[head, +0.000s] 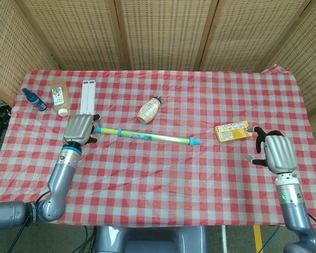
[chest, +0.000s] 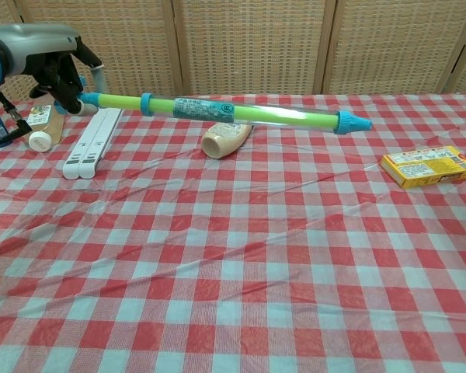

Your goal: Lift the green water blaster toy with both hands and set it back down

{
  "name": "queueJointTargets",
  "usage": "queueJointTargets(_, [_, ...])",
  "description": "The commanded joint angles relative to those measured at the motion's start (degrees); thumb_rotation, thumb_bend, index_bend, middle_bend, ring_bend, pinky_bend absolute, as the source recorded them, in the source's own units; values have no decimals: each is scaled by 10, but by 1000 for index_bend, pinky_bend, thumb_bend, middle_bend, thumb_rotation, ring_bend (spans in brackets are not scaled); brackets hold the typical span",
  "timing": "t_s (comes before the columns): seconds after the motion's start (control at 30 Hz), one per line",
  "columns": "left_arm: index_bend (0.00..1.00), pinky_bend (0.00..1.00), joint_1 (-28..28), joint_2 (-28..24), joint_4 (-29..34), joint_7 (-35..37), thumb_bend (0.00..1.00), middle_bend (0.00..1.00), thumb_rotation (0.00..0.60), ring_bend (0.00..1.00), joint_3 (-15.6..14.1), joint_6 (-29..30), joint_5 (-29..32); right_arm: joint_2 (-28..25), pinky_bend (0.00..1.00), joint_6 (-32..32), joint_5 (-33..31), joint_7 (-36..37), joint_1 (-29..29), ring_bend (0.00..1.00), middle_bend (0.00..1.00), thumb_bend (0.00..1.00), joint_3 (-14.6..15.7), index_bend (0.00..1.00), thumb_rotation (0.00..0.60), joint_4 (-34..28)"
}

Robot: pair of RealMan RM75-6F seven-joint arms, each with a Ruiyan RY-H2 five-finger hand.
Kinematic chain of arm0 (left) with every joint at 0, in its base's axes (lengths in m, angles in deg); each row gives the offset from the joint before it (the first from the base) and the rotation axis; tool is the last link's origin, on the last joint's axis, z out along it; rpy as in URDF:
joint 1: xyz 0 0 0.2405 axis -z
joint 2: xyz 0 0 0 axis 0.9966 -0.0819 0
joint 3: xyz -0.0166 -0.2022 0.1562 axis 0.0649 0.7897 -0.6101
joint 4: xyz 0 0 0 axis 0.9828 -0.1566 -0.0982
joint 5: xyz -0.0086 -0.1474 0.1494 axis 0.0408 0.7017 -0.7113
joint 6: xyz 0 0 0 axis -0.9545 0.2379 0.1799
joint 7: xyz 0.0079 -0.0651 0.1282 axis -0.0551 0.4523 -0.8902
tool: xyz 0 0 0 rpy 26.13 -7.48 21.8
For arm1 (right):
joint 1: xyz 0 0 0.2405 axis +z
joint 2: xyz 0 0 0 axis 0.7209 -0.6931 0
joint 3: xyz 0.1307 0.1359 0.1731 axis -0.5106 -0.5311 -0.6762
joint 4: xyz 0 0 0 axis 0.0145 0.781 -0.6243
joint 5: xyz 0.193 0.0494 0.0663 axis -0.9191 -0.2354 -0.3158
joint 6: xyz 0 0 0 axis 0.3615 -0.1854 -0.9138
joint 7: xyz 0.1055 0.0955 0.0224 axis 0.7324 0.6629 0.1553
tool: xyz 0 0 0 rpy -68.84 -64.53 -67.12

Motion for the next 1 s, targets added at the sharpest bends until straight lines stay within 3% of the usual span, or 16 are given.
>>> queueJointTargets(0.03, [876, 773, -3, -7, 6, 1, 647, 930, 600, 872, -1, 2, 0, 18, 516, -20, -35, -39, 29, 922, 954, 197, -10, 412, 600, -23])
queueJointTargets(0.3, [876, 773, -11, -15, 19, 13, 647, 930, 600, 873, -4, 0, -2, 45, 562, -20, -79, -83, 53, 998, 1000, 229, -8, 433, 600, -58])
queueJointTargets(1.0, [876, 773, 3, -10, 28, 22, 647, 930, 600, 873, 2, -17, 13, 88, 564, 1, -122, -112, 86, 1000, 1000, 320, -8, 458, 600, -73])
